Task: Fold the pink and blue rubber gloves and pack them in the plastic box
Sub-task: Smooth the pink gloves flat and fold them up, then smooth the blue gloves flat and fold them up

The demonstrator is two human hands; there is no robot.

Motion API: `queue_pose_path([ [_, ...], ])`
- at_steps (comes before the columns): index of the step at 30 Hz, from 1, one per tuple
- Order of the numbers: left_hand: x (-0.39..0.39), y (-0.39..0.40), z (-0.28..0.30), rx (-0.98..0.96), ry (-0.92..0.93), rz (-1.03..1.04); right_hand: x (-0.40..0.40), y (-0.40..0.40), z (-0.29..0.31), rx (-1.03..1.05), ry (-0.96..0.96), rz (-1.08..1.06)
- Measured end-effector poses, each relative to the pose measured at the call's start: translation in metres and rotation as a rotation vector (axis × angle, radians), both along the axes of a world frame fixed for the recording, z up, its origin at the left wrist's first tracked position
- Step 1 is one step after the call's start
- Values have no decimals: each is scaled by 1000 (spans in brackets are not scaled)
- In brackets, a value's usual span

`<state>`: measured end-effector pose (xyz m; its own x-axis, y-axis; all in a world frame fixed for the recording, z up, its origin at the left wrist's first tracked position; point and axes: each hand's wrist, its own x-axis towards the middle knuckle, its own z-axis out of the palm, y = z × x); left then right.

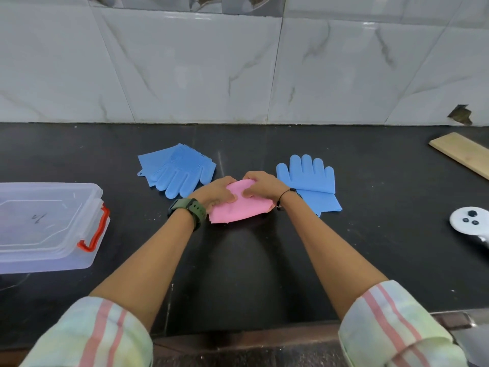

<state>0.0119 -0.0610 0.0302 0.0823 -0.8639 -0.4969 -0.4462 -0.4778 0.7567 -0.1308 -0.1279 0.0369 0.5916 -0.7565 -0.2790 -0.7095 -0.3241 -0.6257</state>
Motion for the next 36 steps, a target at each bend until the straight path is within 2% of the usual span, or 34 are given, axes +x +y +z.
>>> queue_pose_path([
  [5, 16, 31, 4, -97, -146, 64, 16, 16, 7, 20, -97, 108],
  [7, 27, 52, 9, -150, -192, 152, 36, 26, 12, 2, -102, 194],
  [10, 45, 95, 13, -216, -226, 334, 76, 42, 19, -22, -90, 375],
  [13, 59, 141, 11, -209, -252, 539, 123, 63, 21, -98, -70, 654],
  [16, 64, 178, 8, -169, -221, 733, 164, 85, 21, -128, -12, 907],
  [19, 60, 199, 1, -104, -152, 800, 192, 100, 16, -175, 128, 1086],
  [24, 53, 203, -4, 0, -162, 807, 202, 104, 9, -154, 328, 1066],
  [26, 52, 201, -5, 30, -258, 759, 203, 104, 8, -171, 371, 999],
  [28, 48, 201, -8, 58, -439, 706, 204, 106, 2, -205, 364, 916],
  [31, 38, 199, -12, 162, -885, 602, 202, 116, -10, -349, 344, 827],
  [33, 33, 199, -15, 164, -1138, 522, 200, 125, -21, -448, 300, 758],
  [36, 28, 198, -23, 77, -1274, 369, 197, 135, -36, -635, 188, 659],
])
